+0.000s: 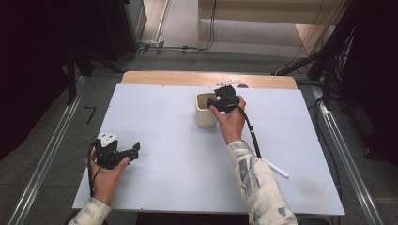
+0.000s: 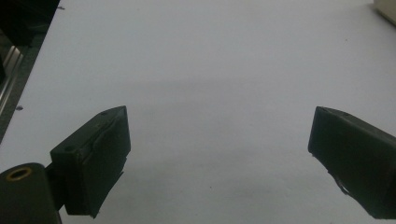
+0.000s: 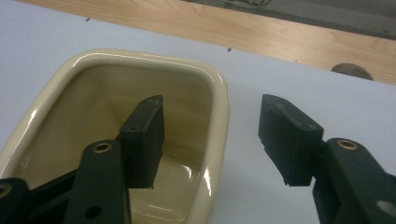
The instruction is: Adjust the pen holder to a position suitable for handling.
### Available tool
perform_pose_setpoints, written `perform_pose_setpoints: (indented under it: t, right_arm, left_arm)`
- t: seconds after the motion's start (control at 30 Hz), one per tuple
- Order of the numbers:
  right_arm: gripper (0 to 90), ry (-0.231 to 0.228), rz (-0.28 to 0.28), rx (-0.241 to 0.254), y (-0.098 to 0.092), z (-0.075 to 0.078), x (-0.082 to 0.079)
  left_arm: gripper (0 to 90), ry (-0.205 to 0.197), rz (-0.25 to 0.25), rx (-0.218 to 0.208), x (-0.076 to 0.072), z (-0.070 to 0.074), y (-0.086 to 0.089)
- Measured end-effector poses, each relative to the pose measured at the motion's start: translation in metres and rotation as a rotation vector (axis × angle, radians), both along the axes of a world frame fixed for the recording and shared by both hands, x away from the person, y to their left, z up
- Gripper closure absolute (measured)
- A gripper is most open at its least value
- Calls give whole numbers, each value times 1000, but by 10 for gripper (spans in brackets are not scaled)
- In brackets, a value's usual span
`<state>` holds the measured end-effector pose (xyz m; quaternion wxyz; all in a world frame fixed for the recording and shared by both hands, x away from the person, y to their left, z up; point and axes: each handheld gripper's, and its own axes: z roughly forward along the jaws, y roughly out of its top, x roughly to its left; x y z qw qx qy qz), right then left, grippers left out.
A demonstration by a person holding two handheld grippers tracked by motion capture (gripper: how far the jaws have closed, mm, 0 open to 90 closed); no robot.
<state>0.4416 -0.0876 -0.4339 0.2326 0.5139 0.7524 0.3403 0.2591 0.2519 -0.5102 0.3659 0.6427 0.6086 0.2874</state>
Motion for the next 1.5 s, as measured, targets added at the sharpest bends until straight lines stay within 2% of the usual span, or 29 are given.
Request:
perform_pose_setpoints:
  t: [0.23,0.57,0.83,1.23,1.5]
  right_arm:
    - [523,48,-3,-4,2,-1,5]
    - [723,81,4,-33,2,0,6]
    - [736,86,10,-34,0,-1,7]
    - [803,88,28,-33,-2,1,6]
    - [806,70,46,-48,-3,2,1]
  left_arm:
    - [65,2,1,1,0,0,0]
    - [65,4,1,3,0,0,0]
    - [65,7,2,4,0,-1,-1]
    - [65,8,3,5,0,-1,0]
    - [65,7,5,4,0,-1,0]
